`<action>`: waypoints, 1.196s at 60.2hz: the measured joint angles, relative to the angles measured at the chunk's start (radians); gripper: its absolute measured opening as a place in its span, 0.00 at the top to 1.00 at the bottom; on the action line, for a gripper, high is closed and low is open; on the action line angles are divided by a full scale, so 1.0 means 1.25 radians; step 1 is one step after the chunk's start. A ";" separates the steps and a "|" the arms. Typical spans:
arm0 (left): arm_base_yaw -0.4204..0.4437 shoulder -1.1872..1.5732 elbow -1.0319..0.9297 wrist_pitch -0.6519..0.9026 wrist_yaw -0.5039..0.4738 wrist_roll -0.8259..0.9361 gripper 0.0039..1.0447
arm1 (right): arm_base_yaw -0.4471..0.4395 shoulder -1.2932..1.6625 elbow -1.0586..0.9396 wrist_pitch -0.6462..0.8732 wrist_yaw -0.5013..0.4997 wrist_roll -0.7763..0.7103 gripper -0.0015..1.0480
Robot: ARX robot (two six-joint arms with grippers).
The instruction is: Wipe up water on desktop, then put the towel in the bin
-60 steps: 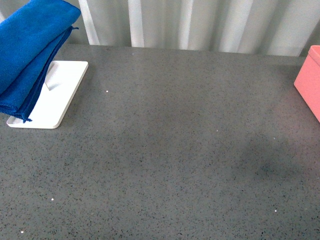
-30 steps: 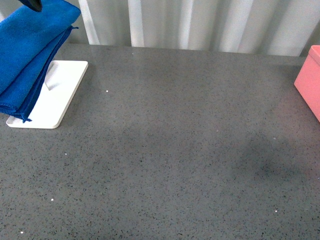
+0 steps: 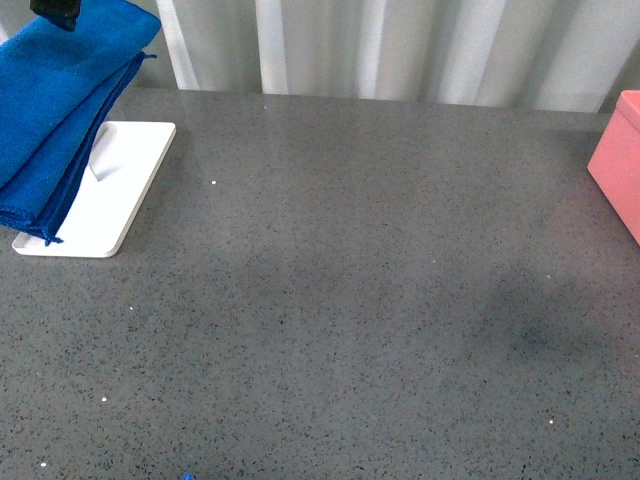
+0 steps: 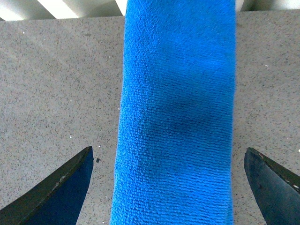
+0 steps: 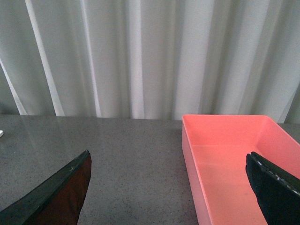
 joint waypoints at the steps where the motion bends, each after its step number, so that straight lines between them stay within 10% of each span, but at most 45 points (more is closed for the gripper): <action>1: 0.003 0.005 0.000 0.002 -0.001 0.001 0.06 | 0.000 0.000 0.000 0.000 0.000 0.000 0.07; 44: 0.011 0.082 -0.001 0.054 0.003 -0.020 0.07 | 0.000 0.000 0.000 0.000 0.000 0.000 0.07; 72: 0.014 0.083 -0.007 0.056 0.010 -0.015 0.78 | 0.000 0.000 0.000 0.000 0.000 0.000 0.07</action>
